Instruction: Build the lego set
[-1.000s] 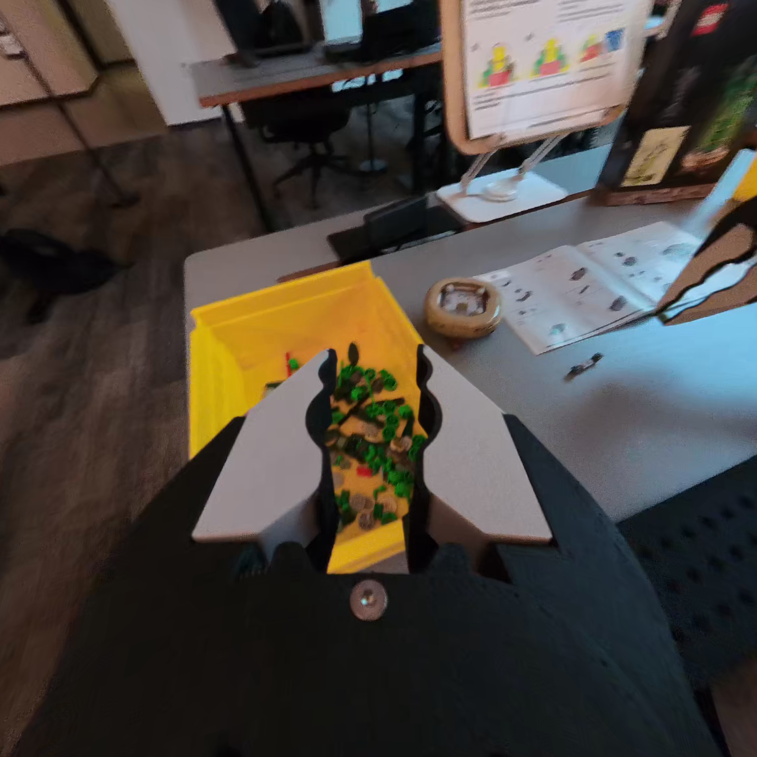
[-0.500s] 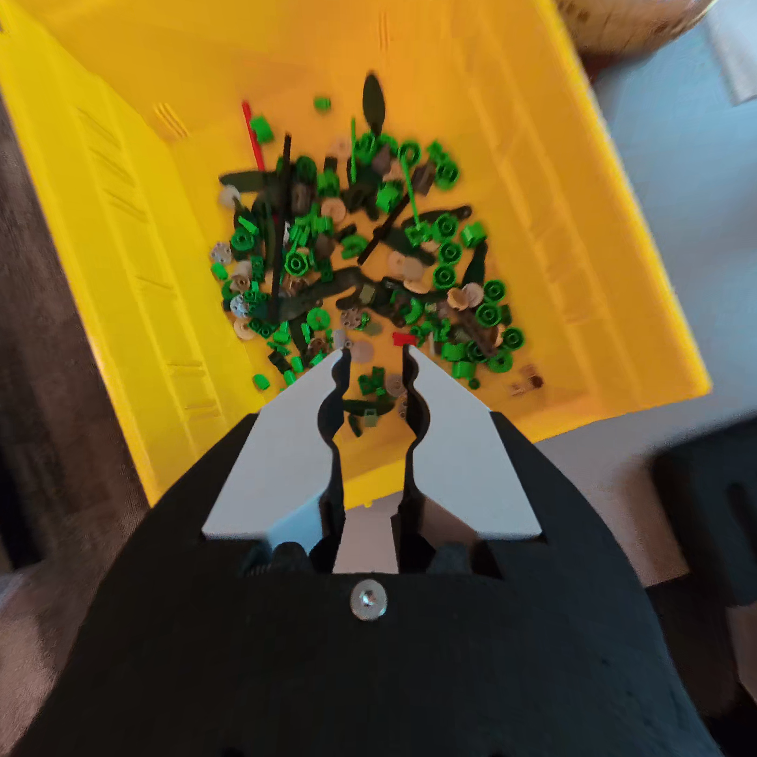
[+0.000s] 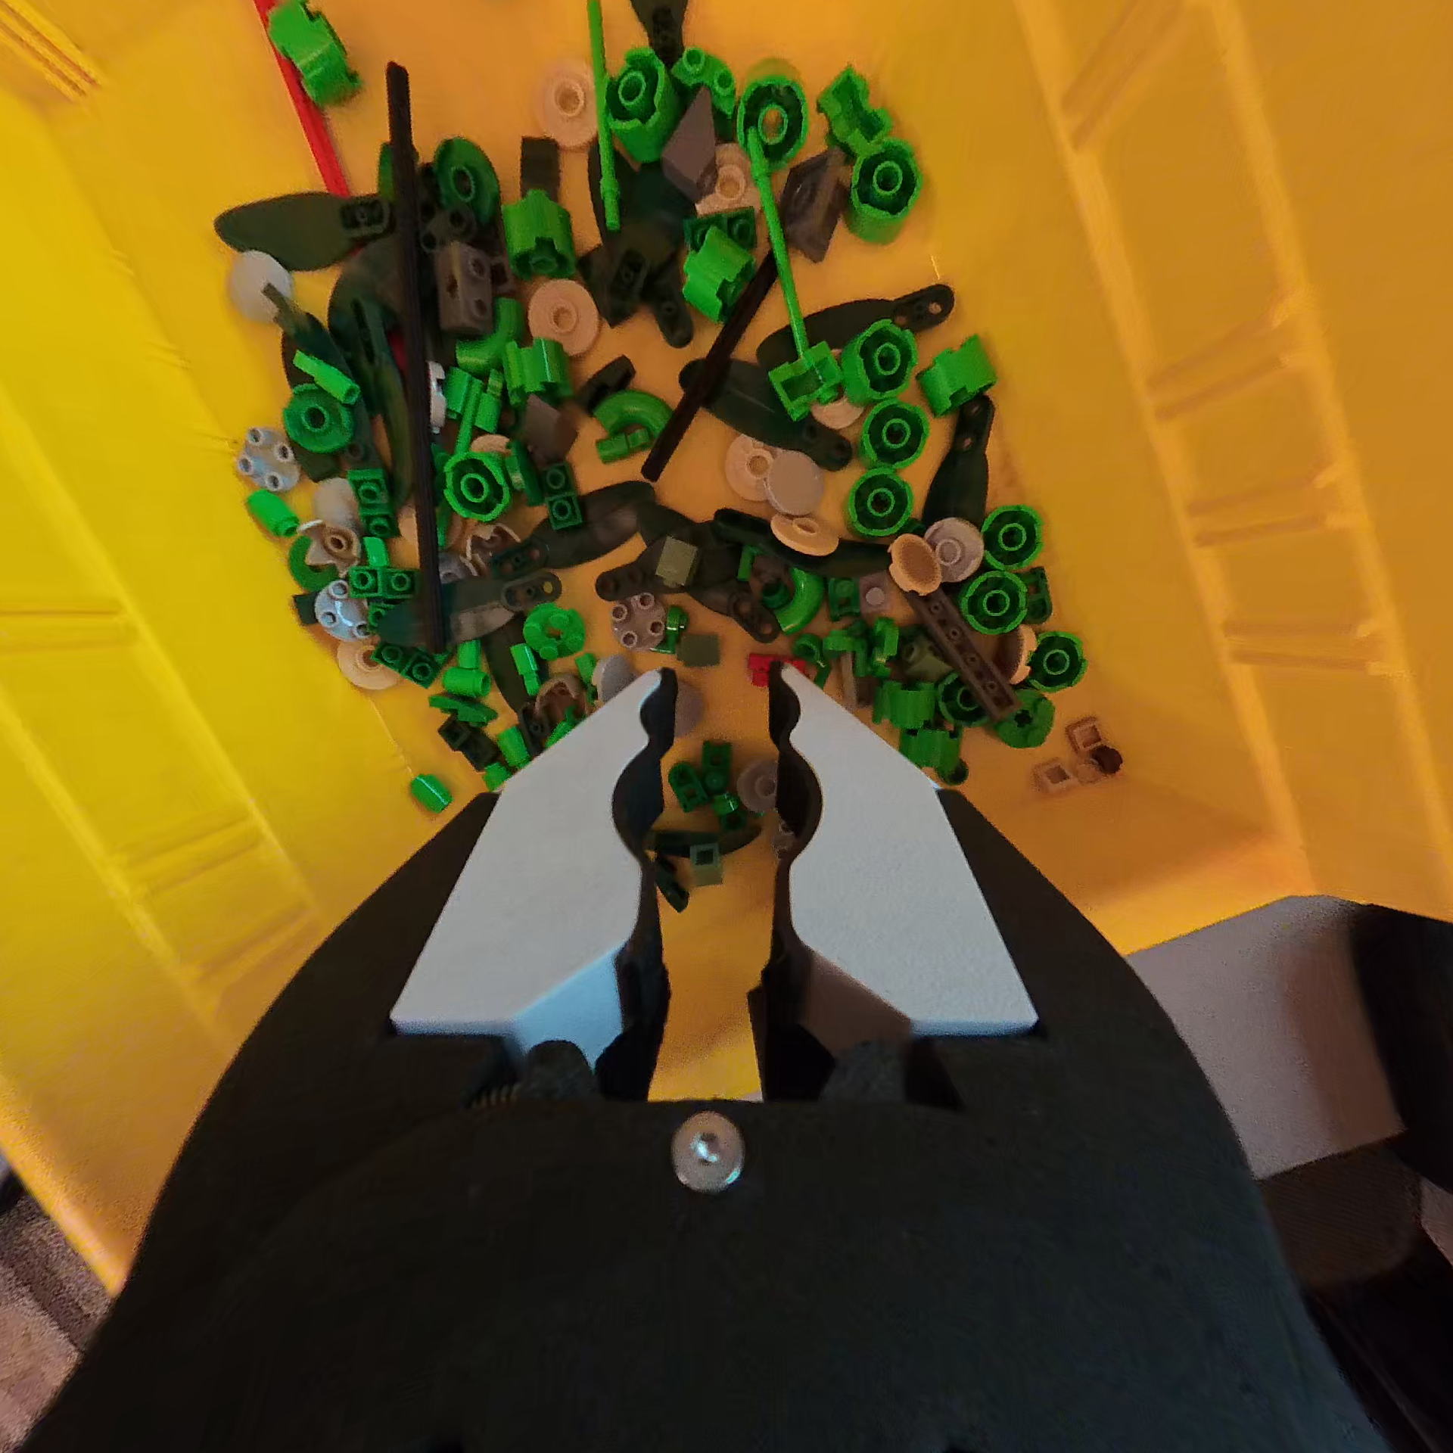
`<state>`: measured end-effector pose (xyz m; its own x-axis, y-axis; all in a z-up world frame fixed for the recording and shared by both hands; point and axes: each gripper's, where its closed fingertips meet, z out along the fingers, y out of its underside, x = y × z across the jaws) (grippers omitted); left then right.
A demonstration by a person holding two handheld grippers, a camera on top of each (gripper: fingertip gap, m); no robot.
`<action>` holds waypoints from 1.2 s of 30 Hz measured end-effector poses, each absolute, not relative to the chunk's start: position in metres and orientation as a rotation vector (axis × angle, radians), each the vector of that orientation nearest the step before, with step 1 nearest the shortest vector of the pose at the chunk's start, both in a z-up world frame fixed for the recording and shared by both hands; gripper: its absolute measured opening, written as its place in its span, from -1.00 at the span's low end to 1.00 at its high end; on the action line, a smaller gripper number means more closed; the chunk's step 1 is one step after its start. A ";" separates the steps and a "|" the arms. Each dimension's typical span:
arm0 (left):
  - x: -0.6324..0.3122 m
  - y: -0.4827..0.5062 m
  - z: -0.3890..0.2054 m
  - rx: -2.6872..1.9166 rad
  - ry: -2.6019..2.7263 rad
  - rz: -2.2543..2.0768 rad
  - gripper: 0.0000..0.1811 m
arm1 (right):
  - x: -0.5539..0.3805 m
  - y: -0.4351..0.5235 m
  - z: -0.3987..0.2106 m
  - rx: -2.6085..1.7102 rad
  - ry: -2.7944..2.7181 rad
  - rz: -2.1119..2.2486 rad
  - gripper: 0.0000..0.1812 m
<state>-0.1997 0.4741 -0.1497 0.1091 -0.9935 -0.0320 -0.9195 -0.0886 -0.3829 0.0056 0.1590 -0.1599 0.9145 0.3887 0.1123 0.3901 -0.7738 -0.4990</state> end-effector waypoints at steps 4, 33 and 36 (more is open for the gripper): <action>-0.195 0.477 -0.154 -2.056 1.882 -0.316 -0.78 | 0.006 0.159 -0.159 -2.528 -0.566 -0.012 -0.84; -0.175 0.282 0.056 -0.584 1.632 -1.260 -0.92 | 0.012 0.155 -0.123 -2.340 -0.544 -0.114 -0.83; -0.167 0.263 0.055 -0.549 1.667 -1.305 -0.92 | 0.013 0.152 -0.122 -2.328 -0.537 -0.119 -0.83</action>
<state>-0.1671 0.2634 0.0553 -0.4787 -0.7889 -0.3854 0.1850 0.3384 -0.9226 0.0135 0.1522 -0.1215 0.9084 0.3447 0.2368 0.4125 -0.6448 -0.6435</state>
